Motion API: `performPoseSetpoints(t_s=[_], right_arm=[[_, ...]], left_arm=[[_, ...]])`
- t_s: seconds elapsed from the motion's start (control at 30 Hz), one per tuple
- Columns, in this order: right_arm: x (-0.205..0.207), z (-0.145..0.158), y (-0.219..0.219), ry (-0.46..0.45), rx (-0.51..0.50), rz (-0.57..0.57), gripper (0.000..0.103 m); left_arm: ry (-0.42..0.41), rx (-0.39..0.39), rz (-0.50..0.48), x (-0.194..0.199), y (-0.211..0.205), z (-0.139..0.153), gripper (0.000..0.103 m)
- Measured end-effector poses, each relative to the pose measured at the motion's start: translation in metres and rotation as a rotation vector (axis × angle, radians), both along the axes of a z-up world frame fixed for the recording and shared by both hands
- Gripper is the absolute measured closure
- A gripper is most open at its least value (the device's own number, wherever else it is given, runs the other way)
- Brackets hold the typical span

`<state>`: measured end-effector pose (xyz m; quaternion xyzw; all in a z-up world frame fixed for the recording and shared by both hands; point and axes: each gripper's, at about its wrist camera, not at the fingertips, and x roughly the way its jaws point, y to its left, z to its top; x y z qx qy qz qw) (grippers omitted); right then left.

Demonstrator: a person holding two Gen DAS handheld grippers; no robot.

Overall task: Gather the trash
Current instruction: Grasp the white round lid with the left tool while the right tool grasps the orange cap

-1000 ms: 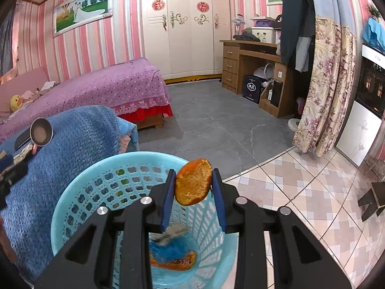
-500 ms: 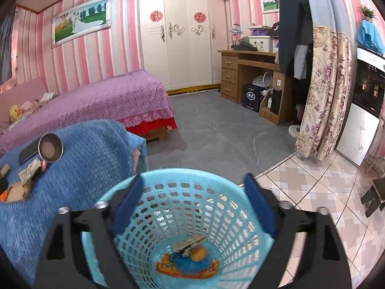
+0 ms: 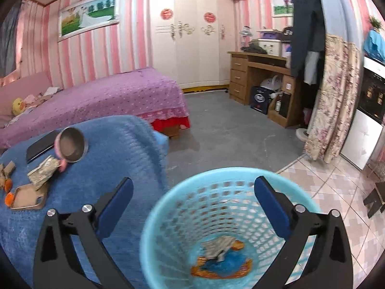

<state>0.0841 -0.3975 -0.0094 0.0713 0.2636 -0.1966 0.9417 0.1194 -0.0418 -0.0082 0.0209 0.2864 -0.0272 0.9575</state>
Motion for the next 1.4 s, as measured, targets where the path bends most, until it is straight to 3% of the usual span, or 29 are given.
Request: performPoseSetpoints(t_s=[0.1,0.23,0.53,0.8,0.87,0.97,1.27,1.4], right_arm=[[0.011,-0.004,0.029,0.01,-0.007,0.038,0.005],[0.024,-0.01,0.065,0.021,0.011,0.114,0.005],[0.045,-0.029,0.122,0.098,-0.047,0.229,0.005],[0.047,-0.03,0.142,0.113,-0.036,0.269,0.005],[0.046,-0.03,0.146,0.109,-0.02,0.282,0.005],[0.047,-0.03,0.155,0.109,-0.022,0.304,0.005],[0.044,-0.02,0.199,0.105,-0.035,0.411,0.005],[0.049,-0.016,0.242,0.107,-0.111,0.476,0.005]], left_arm=[[0.03,-0.014,0.039,0.007,0.035,-0.006,0.006],[0.026,0.036,0.093,0.011,0.071,-0.011,0.006],[0.129,-0.007,0.158,0.03,0.142,-0.034,0.006],[0.207,-0.012,0.146,0.049,0.148,-0.05,0.017],[0.219,-0.031,0.148,0.053,0.15,-0.052,0.022],[0.238,-0.06,0.123,0.054,0.152,-0.055,0.041],[0.181,-0.039,0.088,0.041,0.147,-0.04,0.042],[0.153,-0.011,0.095,0.036,0.154,-0.034,0.042]])
